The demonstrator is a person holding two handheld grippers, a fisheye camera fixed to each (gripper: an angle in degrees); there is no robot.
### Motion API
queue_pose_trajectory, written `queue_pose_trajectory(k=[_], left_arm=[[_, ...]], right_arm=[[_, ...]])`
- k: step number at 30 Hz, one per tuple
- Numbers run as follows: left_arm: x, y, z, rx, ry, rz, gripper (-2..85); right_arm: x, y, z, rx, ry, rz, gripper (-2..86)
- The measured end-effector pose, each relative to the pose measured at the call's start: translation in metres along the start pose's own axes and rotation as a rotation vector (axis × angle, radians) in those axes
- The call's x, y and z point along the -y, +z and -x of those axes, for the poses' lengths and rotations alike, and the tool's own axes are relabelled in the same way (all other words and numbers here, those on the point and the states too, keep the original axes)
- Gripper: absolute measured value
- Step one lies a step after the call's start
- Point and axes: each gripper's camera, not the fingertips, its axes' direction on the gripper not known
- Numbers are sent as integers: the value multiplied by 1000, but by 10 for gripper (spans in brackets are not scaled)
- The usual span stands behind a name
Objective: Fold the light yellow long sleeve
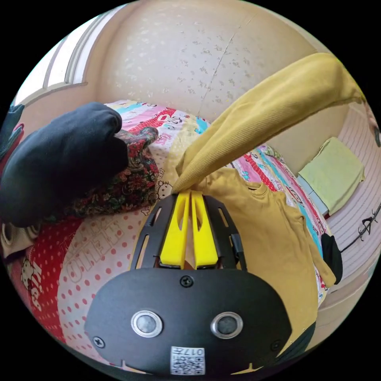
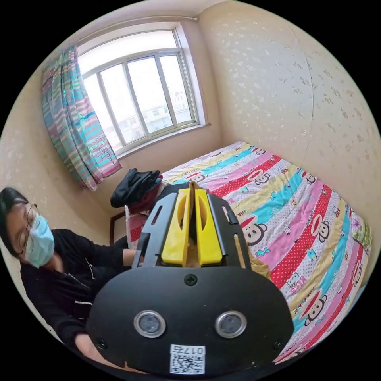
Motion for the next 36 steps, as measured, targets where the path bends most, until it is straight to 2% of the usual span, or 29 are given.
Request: queue_pose_trajectory(k=[5,6,9,13,16,17,18,19,20,22,23,24,25,26,27,28,29,31,34,36], left_arm=[[-21,-10,-45,84,128,-42,-10],[-22,-11,-49,92,138,-43,-10],[-22,-7,-65,122,176,19,-9],[-28,-24,-65,132,230,41,-9],[-34,-38,-69,20,305,38,-10],[-38,-29,-76,-62,354,149,-10],[-41,-19,-79,-73,362,240,-9],[-50,4,-86,-20,371,414,-9],[-59,6,-91,18,405,380,-9],[-67,1,-100,89,418,337,-9],[-71,-3,-110,161,444,334,-8],[-73,-6,-116,200,456,338,-8],[-77,-17,-128,250,467,346,-8],[-84,-35,-139,236,479,328,-8],[-89,-47,-145,199,496,302,-8],[-102,-69,-157,112,538,232,-7],[-115,-85,-164,62,556,166,-6],[-137,-85,-169,54,562,137,-5],[-166,-40,-168,122,575,274,-4],[-165,-39,-173,143,577,279,-3]], right_arm=[[-143,34,-180,-226,470,182,43],[-177,48,-217,-229,607,215,49],[-229,67,-262,-219,784,214,81],[-230,45,-272,-333,797,189,112],[-197,20,-240,-477,631,155,124],[-187,15,-217,-456,547,119,124],[-184,13,-196,-359,488,78,124],[-185,14,-187,-297,473,65,124],[-193,20,-174,-218,456,66,123],[-216,42,-171,-277,478,193,116],[-238,61,-179,-347,521,354,108],[-256,61,-181,-361,541,393,103],[-260,48,-177,-338,549,334,100],[-265,15,-164,-224,562,200,100],[-273,-24,-140,-110,518,36,103],[-281,-44,-127,-90,501,-40,105],[-302,-81,-102,-114,509,-156,108],[-343,-126,-80,-202,585,-211,105],[-428,-194,-66,-353,779,-251,107],[-504,-243,-57,-371,996,-425,110]])
